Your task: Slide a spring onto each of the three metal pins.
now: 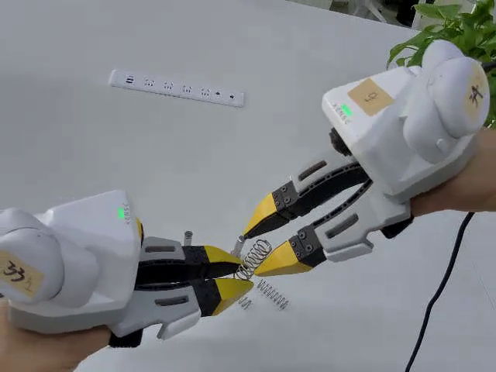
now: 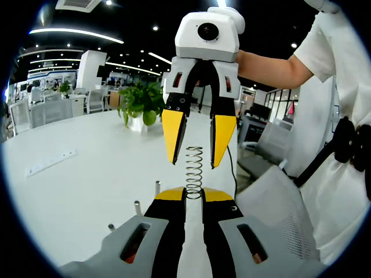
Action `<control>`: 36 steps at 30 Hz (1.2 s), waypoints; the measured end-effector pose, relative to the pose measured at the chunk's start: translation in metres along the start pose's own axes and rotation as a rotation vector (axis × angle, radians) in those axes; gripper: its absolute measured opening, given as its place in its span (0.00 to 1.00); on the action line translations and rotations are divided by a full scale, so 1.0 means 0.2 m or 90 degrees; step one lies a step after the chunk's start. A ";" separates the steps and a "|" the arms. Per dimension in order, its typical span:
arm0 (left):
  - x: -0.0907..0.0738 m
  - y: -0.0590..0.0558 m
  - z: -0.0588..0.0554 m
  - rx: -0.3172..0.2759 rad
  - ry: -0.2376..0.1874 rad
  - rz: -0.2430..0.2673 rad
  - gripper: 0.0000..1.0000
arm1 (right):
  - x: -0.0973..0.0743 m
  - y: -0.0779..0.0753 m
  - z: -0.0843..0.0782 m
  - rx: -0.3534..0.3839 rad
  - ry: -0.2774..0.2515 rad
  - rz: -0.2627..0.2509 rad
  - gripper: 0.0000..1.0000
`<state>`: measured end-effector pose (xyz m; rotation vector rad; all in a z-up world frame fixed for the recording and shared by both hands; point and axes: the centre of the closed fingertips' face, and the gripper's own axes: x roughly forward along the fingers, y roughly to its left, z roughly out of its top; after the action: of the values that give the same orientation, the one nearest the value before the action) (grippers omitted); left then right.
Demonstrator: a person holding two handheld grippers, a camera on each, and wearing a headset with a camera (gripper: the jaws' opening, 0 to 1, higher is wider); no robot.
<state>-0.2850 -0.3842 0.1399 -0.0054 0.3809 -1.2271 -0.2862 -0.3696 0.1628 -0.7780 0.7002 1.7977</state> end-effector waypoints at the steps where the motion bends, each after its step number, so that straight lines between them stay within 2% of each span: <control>1: 0.00 0.00 0.00 0.000 0.000 -0.001 0.07 | 0.00 0.00 0.00 -0.006 0.008 0.006 0.17; 12: 0.01 -0.01 0.01 0.001 -0.002 -0.008 0.07 | 0.04 0.04 -0.04 -0.041 0.061 0.052 0.10; 23: 0.02 -0.02 0.01 -0.001 -0.004 -0.013 0.07 | 0.05 0.05 -0.05 -0.065 0.083 0.059 0.08; 36: 0.02 -0.02 0.00 -0.006 -0.006 -0.011 0.07 | 0.06 0.05 -0.05 -0.063 0.100 0.066 0.07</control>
<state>-0.2869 -0.3893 0.1391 -0.0225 0.3794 -1.2424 -0.2979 -0.3735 0.1479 -0.9733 0.7705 1.8909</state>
